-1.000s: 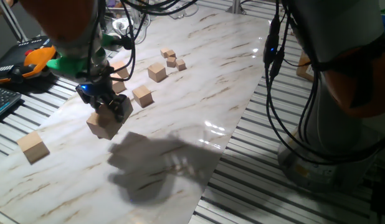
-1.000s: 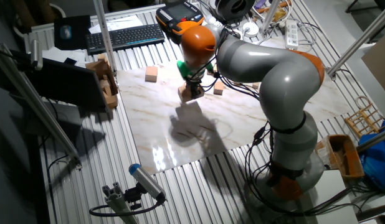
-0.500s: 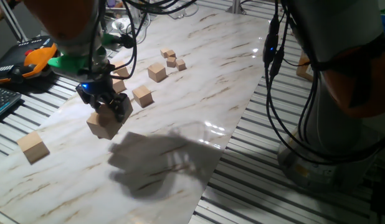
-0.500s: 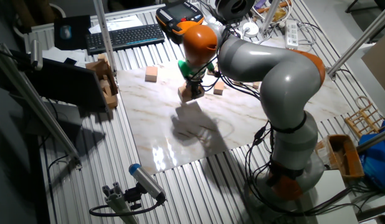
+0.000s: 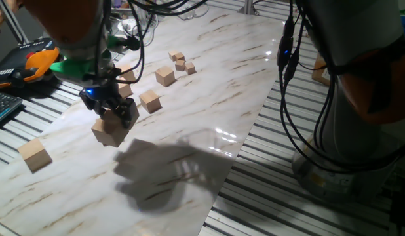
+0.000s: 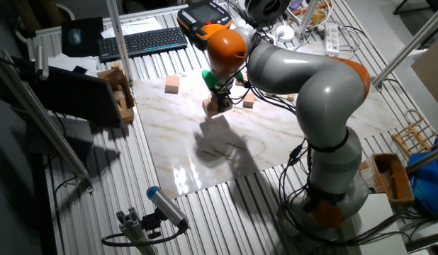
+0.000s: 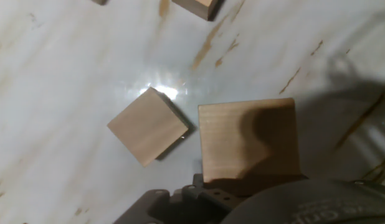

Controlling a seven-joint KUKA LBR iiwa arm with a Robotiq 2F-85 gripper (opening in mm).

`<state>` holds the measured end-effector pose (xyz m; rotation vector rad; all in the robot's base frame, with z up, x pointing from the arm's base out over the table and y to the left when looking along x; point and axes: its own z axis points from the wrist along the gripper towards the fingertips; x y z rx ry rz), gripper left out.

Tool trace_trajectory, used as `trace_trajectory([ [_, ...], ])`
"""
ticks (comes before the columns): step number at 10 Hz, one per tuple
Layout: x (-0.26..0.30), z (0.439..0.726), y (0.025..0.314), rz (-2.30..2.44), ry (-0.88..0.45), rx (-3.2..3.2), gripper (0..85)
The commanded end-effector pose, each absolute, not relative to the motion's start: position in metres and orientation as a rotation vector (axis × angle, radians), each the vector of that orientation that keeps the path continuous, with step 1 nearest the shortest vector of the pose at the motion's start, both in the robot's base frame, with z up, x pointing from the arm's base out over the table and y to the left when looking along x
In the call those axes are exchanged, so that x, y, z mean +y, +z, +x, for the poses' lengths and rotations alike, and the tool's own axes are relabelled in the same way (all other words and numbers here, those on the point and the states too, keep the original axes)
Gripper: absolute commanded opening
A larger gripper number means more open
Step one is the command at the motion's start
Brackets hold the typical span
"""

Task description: Stack the blocks into a cross shape

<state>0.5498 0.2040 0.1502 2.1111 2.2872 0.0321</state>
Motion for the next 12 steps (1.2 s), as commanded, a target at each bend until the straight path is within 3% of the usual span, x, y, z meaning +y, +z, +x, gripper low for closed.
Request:
trace_trajectory([
  [1,0.204,0.55,0.15,2.129,0.025,2.275,0.0],
  [6,0.205,0.577,0.152,2.178,0.031,2.23,0.0],
  [12,0.192,0.609,0.13,2.176,0.037,2.189,0.0],
])
